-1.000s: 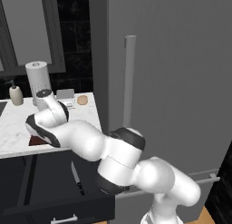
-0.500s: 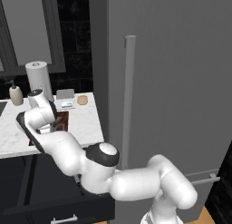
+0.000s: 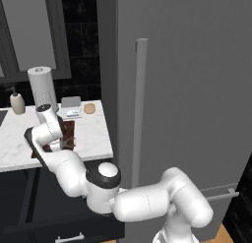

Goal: Place the appropriate cutting tool for cutting the cucumber skin on the cutting board.

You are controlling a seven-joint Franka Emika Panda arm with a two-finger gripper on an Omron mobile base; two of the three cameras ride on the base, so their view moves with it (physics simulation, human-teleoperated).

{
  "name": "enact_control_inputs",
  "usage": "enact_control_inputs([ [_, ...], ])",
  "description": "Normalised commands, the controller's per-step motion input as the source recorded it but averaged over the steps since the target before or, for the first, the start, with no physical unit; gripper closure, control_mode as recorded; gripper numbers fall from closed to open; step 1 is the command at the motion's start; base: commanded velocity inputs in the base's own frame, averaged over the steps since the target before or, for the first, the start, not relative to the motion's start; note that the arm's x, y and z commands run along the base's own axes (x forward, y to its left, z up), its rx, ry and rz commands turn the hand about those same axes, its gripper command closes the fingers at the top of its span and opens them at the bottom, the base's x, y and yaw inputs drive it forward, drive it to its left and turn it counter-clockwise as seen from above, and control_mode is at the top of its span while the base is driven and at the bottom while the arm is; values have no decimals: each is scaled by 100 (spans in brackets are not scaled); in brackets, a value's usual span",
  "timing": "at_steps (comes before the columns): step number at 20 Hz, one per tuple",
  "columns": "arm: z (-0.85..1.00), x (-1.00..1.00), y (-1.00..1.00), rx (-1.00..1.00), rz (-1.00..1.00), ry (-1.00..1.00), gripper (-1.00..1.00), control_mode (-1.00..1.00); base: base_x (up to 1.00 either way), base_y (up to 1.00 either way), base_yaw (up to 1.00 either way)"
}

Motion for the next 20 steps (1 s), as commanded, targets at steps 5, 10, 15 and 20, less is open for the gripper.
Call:
enact_control_inputs([
  [5, -42, 39, 0, 1, 0, -3, -100, -100, 0, 0, 0],
  [10, -6, 8, 0, 1, 0, 0, -100, -100, 0, 0, 0],
  [15, 9, -22, -11, 3, 0, -1, -100, -100, 0, 0, 0],
  [20, 75, -89, -50, 9, 0, -7, -100, -100, 0, 0, 0],
])
